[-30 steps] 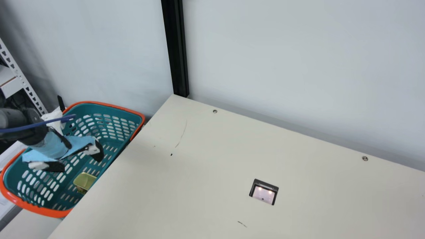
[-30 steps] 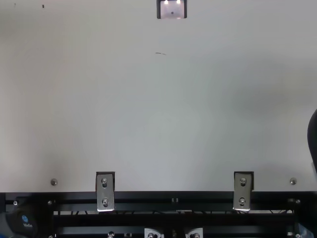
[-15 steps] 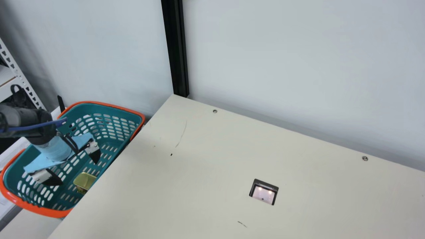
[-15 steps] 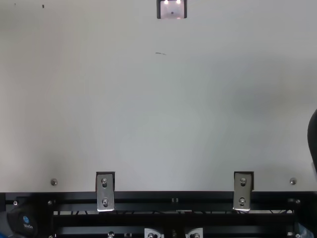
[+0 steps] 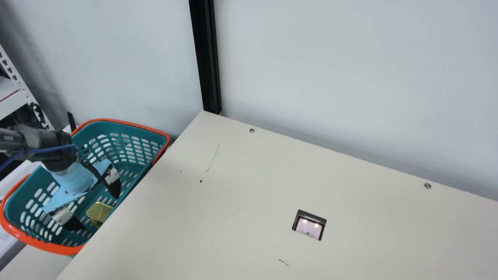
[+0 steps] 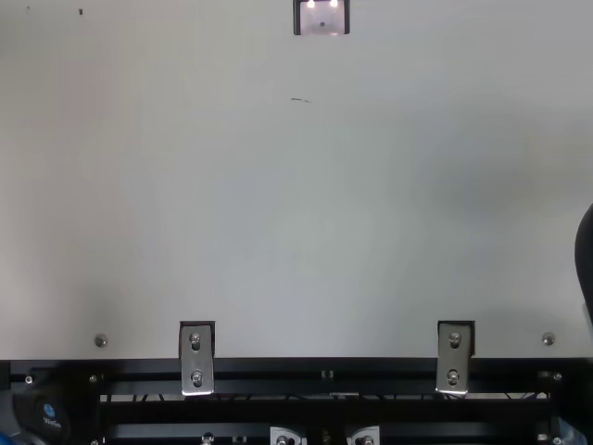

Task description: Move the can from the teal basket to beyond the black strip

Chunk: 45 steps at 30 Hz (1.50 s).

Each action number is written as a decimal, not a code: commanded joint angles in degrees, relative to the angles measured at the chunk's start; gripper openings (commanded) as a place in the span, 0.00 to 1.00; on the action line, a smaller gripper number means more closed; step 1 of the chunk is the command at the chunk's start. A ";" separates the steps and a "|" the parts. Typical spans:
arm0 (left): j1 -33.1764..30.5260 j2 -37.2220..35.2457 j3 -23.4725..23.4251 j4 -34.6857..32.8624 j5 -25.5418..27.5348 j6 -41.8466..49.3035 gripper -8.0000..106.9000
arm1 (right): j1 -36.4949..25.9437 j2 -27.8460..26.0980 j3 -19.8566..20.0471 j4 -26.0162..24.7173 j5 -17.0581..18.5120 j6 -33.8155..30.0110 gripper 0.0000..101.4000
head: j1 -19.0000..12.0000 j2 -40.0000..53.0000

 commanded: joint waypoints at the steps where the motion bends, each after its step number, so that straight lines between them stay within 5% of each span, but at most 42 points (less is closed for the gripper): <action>1: 0.01 0.84 -0.30 0.13 0.03 -0.26 0.85 | 0.00 0.00 0.00 0.00 0.00 0.00 1.00 | -2.67 0.78; 35: 0.37 12.22 -6.98 -1.30 -6.35 -2.59 0.85 | 0.00 0.00 0.00 0.00 0.00 0.00 1.00 | -2.67 0.78; 36: 0.44 12.44 -7.16 -1.53 -6.55 -2.50 0.16 | 0.00 0.00 0.00 0.00 0.00 0.00 1.00 | -2.67 0.78; 45: 0.82 11.71 -6.97 -1.92 -8.57 -0.62 0.16 | 0.00 0.00 0.00 0.00 0.00 0.00 1.00 | -2.67 0.78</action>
